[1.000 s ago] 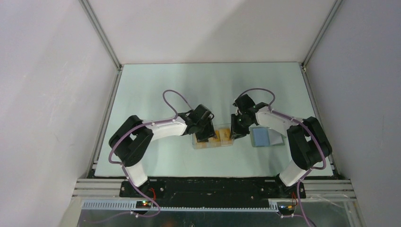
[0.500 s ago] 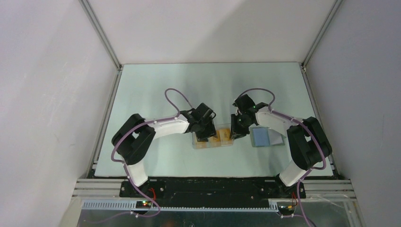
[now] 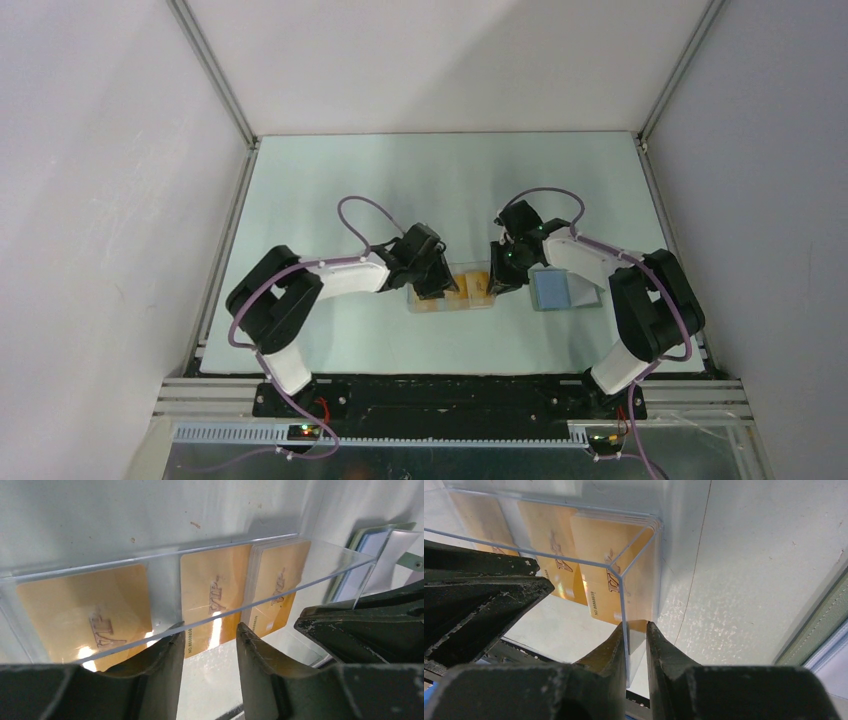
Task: Put the credit cards into the card holder
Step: Pick up the credit card from the storage box.
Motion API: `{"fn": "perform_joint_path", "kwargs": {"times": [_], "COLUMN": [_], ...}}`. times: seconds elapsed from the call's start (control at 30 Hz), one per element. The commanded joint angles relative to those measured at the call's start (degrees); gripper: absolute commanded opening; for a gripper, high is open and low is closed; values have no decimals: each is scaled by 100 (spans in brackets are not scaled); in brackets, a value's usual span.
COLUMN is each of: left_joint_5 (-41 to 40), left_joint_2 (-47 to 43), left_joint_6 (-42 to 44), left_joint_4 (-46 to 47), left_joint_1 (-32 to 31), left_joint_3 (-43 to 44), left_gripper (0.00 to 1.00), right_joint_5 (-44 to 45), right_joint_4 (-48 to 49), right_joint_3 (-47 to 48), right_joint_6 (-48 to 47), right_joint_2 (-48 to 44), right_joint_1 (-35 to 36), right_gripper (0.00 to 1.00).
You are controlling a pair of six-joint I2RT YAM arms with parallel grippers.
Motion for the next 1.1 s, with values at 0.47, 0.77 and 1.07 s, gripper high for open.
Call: {"fn": "perform_joint_path", "kwargs": {"times": [0.47, 0.77, 1.07], "left_joint_5": [461, 237, 464], "left_joint_2": [-919, -369, 147], "left_joint_6": [-35, 226, 88], "left_joint_4": [1565, 387, 673], "left_joint_1": [-69, -72, -95], "left_joint_3": [-488, -108, 127], "left_gripper": [36, 46, 33], "right_joint_5": [-416, -351, -504], "right_joint_4": [200, 185, 169], "right_joint_3": [-147, -147, -147], "right_joint_6": [126, 140, 113], "right_joint_2": [2, -35, -237], "right_joint_1": [-19, 3, 3], "right_gripper": [21, 21, 25]}}
